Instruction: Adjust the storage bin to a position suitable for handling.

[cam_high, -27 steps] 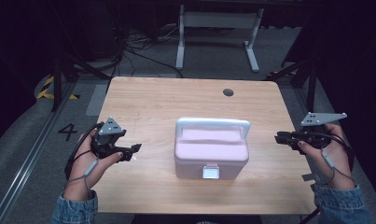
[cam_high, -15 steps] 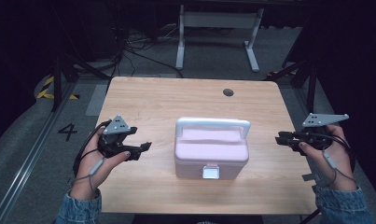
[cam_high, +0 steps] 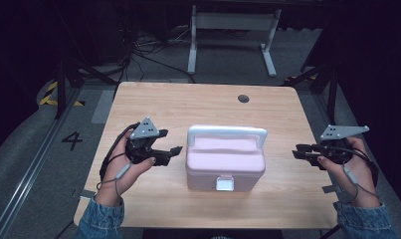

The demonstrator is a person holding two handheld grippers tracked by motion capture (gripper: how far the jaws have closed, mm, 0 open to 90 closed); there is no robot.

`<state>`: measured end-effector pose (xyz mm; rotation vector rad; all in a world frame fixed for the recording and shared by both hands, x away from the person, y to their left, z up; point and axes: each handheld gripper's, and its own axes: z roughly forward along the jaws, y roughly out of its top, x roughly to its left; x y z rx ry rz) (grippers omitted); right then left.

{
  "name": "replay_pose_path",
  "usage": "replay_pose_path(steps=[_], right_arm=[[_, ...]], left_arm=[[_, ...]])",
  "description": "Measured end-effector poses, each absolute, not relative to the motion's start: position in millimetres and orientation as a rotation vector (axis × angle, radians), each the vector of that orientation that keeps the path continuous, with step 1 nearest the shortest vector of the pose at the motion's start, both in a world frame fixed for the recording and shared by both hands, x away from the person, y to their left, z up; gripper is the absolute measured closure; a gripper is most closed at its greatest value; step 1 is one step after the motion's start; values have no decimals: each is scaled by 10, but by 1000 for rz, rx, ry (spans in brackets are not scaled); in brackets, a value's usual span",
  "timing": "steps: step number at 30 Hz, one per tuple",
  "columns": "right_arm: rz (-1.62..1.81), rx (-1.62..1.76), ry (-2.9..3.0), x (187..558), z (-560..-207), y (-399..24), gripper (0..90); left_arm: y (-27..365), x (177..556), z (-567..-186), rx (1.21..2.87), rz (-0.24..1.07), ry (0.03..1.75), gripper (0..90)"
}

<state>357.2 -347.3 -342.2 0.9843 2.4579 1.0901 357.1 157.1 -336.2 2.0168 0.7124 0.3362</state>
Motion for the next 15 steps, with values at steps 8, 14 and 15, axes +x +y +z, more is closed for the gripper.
replay_pose_path(steps=[8, 14, 15], right_arm=[[1080, 985, 2467, 3535, -3462, -3461, 681], [1072, 991, 2470, 3510, -3483, -3467, 679], [1073, 992, 2468, 3506, -3486, -3467, 679]], left_arm=[[1359, 3636, -3384, 1992, 314, 670, 265], [1233, 3676, -3405, 1981, 340, 656, 291], [1218, 3689, -3409, 1982, 346, 648, 303]])
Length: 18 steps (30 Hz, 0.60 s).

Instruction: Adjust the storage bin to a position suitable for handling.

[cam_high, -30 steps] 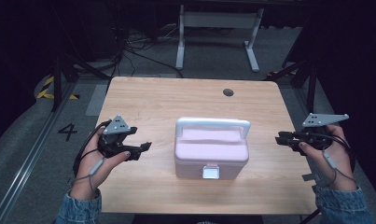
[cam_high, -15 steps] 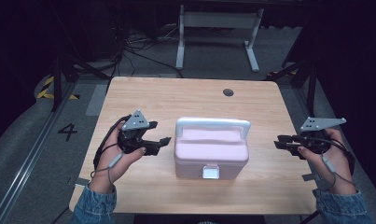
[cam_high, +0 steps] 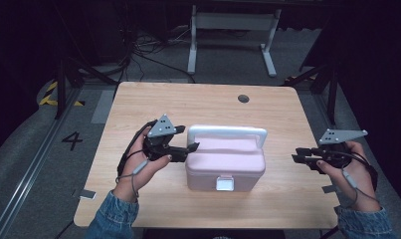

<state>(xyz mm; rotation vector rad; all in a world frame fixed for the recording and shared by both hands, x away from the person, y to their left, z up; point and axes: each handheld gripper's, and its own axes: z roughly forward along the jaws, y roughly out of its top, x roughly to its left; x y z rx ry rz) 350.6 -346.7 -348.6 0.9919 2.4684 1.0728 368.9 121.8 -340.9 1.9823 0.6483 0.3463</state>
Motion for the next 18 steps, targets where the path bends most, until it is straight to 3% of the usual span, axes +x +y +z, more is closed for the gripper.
replay_pose_path(steps=[8, 13, 18], right_arm=[[1070, 1012, 2464, 3467, -3513, -3489, 676], [1073, 1012, 2461, 3454, -3516, -3494, 664], [1118, 1020, 2441, 3438, -3538, -3453, 625]], left_arm=[[1106, 3753, -3432, 1946, 368, 656, 452], [1014, 3760, -3445, 1929, 450, 629, 479], [941, 3781, -3471, 1925, 445, 609, 603]])
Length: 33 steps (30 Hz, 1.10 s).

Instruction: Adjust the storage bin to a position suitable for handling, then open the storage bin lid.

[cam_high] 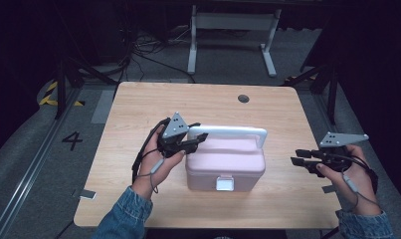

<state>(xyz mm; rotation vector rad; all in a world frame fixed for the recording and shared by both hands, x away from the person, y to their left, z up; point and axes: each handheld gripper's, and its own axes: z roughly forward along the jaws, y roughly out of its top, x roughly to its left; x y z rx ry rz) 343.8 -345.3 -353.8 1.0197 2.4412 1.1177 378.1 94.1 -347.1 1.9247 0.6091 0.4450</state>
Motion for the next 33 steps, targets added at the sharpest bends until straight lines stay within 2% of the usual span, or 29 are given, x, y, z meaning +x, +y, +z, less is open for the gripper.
replay_pose_path(steps=[5, 24, 33], right_arm=[[1111, 1020, 2441, 3434, -3552, -3456, 625], [1162, 1026, 2425, 3378, -3518, -3466, 617], [1317, 946, 2452, 3337, -3423, -3306, 630]], left_arm=[[932, 3773, -3435, 1902, 430, 606, 695], [1020, 4006, -3211, 1885, 349, 624, 720], [984, 4162, -3117, 1893, 370, 638, 713]])
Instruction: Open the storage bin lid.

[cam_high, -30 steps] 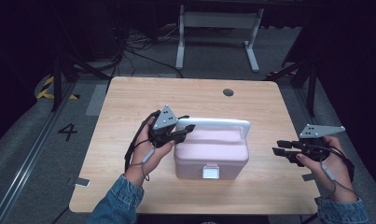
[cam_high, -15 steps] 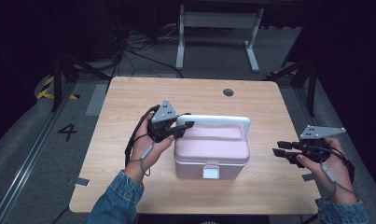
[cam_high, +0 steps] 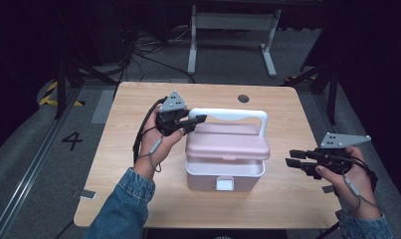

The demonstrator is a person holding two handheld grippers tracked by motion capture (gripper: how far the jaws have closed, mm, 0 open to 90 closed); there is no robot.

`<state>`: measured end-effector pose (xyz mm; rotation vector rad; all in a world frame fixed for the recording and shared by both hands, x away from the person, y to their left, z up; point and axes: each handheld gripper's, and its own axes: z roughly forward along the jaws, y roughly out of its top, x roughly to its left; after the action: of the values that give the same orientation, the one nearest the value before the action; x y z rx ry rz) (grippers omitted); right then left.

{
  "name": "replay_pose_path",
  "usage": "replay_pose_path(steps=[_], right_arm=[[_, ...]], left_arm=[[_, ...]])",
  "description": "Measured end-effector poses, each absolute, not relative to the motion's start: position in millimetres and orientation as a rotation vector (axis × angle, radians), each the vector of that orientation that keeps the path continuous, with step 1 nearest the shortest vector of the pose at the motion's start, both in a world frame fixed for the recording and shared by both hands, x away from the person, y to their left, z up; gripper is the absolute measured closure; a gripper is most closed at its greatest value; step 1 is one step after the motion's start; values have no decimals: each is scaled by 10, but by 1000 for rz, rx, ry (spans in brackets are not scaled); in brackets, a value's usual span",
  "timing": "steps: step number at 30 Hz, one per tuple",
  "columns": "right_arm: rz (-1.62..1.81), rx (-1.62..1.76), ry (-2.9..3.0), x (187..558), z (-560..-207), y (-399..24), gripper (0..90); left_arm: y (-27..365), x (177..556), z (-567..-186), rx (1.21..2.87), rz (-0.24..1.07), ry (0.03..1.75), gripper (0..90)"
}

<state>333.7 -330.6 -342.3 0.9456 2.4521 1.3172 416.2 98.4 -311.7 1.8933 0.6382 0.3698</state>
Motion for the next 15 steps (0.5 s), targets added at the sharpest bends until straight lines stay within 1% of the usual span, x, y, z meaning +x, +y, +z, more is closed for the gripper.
replay_pose_path(steps=[5, 7, 8, 9, 12, 15], right_arm=[[1435, 873, 2456, 3302, -3361, -3175, 673], [1477, 838, 2452, 3293, -3337, -3109, 696], [1498, 813, 2443, 3291, -3327, -3071, 729], [1498, 813, 2443, 3291, -3327, -3071, 729], [1563, 754, 2417, 3305, -3315, -2984, 784], [1614, 695, 2398, 3330, -3313, -2890, 817]], left_arm=[[938, 4264, -3080, 1913, 424, 641, 712], [938, 4299, -3067, 1914, 421, 643, 713], [939, 4310, -3063, 1912, 413, 647, 713], [942, 4325, -3061, 1906, 406, 651, 713], [958, 4361, -3064, 1895, 380, 659, 713], [968, 4376, -3062, 1894, 368, 659, 713]])
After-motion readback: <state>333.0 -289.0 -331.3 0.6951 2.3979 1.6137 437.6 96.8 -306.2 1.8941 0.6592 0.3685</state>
